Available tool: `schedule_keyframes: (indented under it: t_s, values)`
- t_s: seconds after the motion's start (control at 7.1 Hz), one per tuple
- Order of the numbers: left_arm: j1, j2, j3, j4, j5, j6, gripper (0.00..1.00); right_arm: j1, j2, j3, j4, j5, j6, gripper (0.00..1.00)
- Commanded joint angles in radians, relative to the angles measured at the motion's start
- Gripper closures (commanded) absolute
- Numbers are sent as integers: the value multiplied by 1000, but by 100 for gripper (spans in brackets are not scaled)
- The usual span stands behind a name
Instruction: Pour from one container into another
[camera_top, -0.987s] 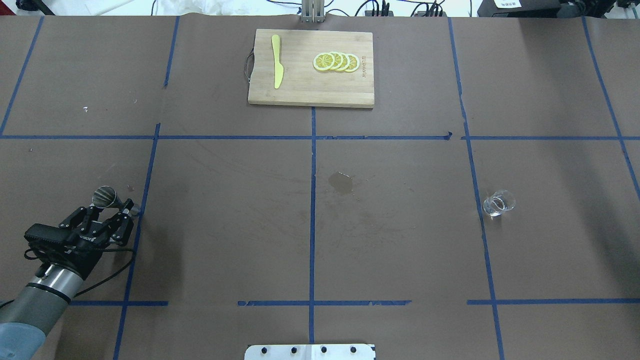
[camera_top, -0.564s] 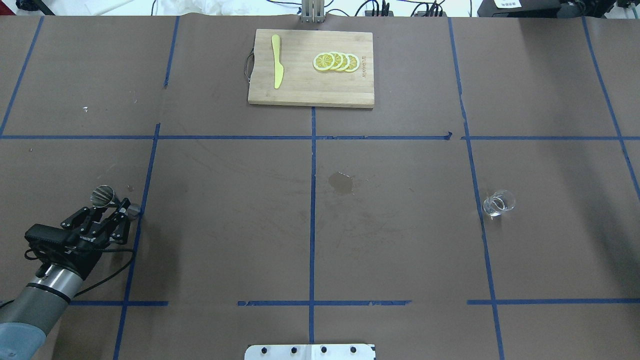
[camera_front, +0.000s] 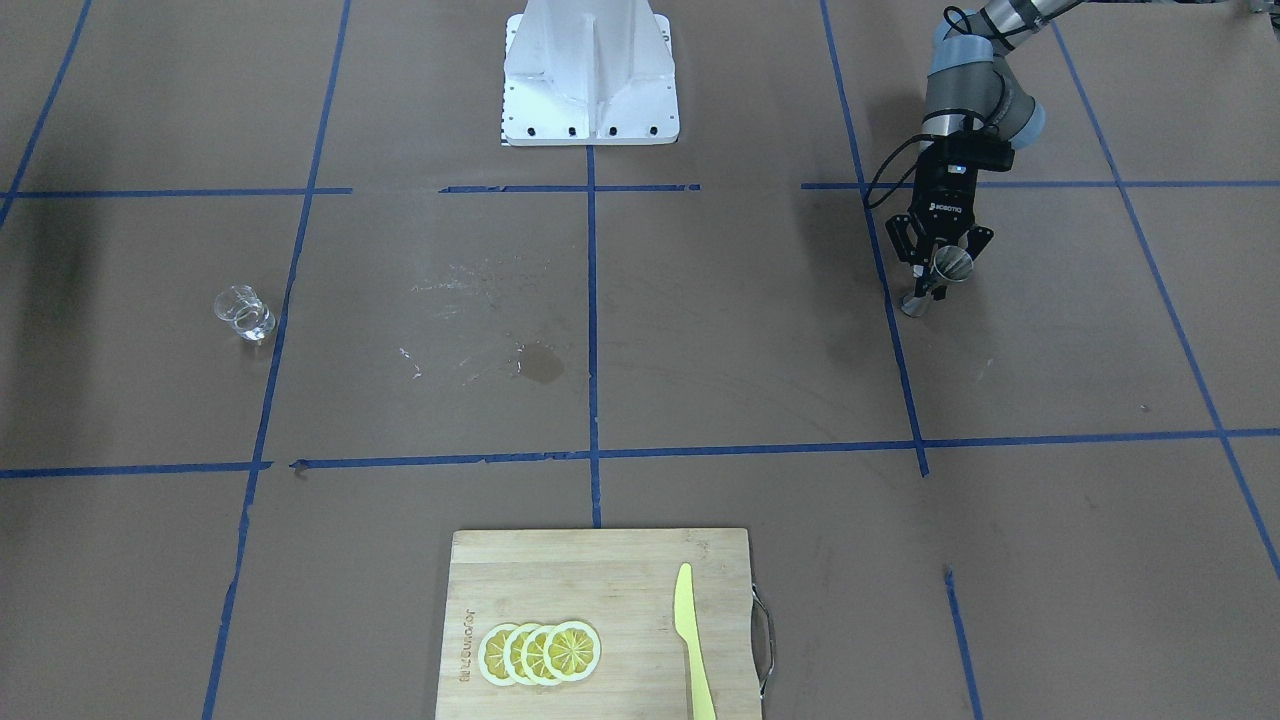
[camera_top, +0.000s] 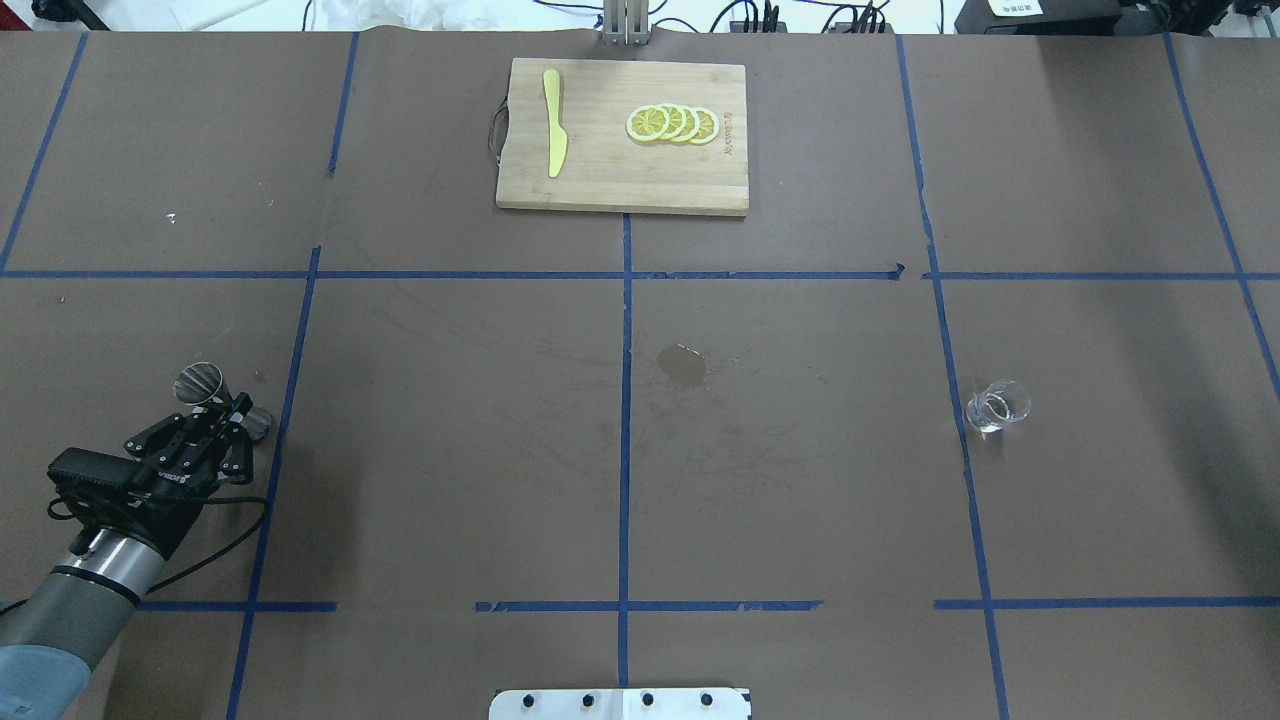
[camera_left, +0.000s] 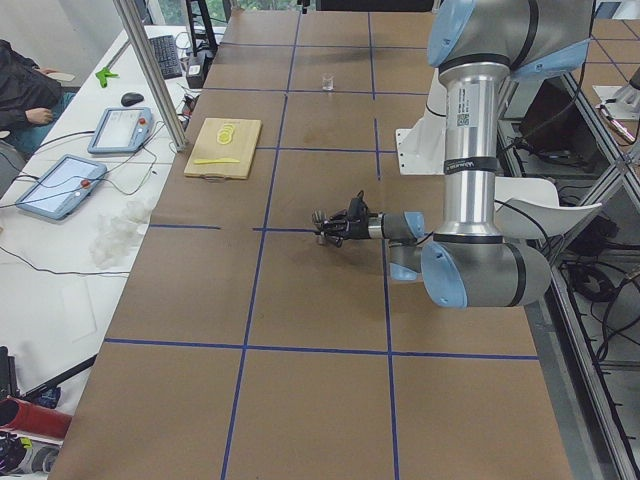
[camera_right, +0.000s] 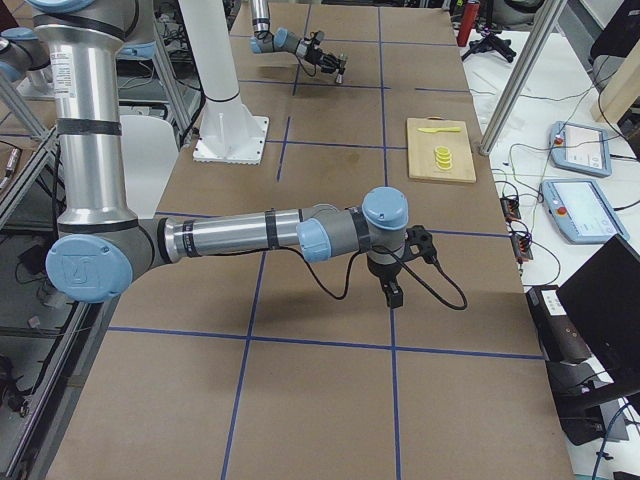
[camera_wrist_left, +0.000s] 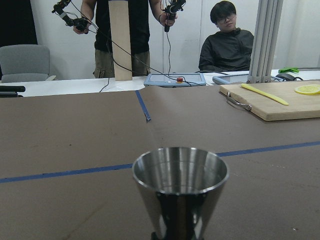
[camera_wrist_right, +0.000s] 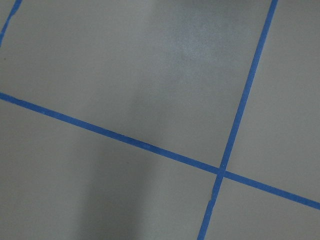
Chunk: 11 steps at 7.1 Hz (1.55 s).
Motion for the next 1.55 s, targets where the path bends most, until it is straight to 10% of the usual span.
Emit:
schedule_keyframes:
  t_s: [0.0, 0.42, 1.13, 1.41]
  values:
    - [-2, 4, -26, -109, -7, 135, 100, 3, 0, 2, 0, 1, 0, 0]
    - [-6, 7, -32, -350, -106, 607, 100, 3, 0, 0, 0, 0, 0, 0]
    - [-358, -130, -24, -337, -942, 621, 100, 9, 0, 0, 0, 0, 3, 0]
    - [-379, -245, -21, -277, -1041, 622, 100, 12, -1, 0, 0, 0, 30, 0]
